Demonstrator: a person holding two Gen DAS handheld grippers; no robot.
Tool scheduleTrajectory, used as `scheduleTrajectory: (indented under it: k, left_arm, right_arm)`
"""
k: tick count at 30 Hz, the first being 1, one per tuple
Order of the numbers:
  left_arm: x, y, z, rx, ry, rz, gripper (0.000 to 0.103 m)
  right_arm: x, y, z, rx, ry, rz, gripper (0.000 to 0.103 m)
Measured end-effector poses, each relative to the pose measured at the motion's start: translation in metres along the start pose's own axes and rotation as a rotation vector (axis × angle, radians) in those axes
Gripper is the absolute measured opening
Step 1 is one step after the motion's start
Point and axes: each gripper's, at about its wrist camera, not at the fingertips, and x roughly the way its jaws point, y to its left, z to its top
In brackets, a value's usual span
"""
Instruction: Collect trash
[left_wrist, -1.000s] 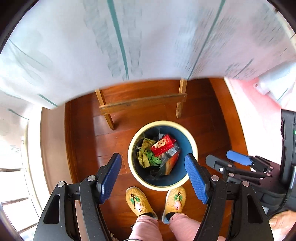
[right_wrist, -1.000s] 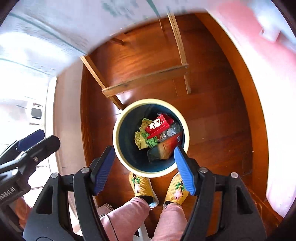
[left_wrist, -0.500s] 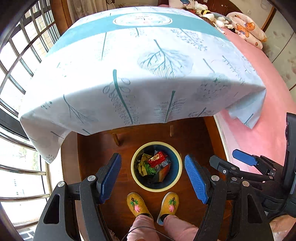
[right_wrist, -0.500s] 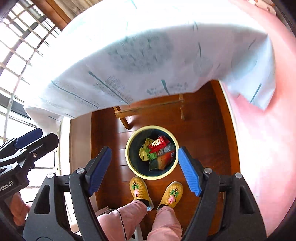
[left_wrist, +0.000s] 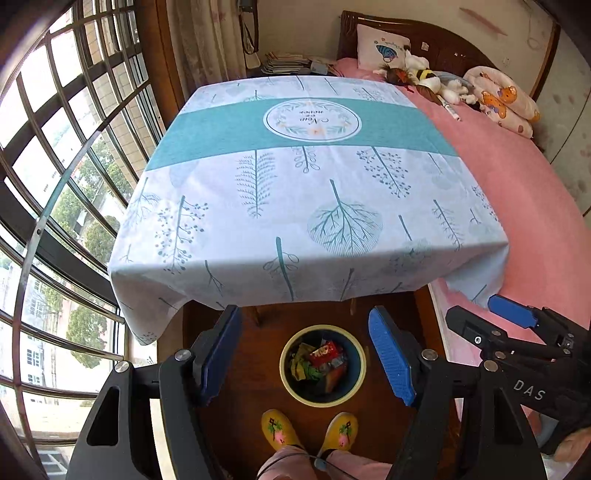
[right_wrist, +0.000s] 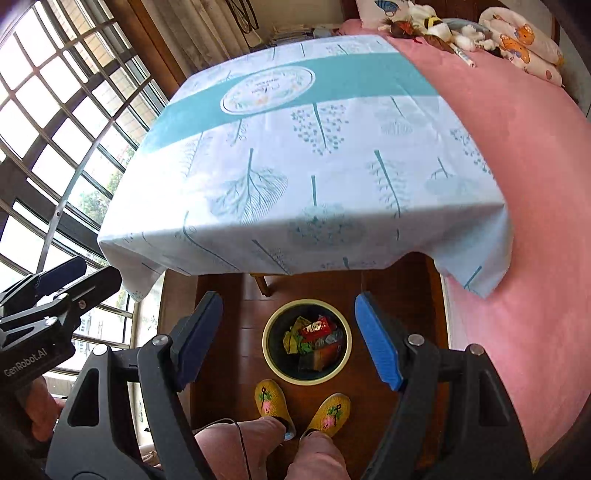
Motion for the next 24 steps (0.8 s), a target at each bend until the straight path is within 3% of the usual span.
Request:
scheduleTrajectory:
  k: [10, 24]
  left_arm:
    - [-0.044, -0.004, 0.012, -0.026, -0.083, 0.035, 0.072]
    - [-0.044, -0.009, 0.02, -0.02, -0.093, 0.07, 0.072]
  right_arm:
    - [-0.057, 0.02, 0.028, -0.007, -0.061, 0.026, 0.072]
    - [-0.063, 0.028, 0.029, -0.038, -0.094, -0.017, 0.072]
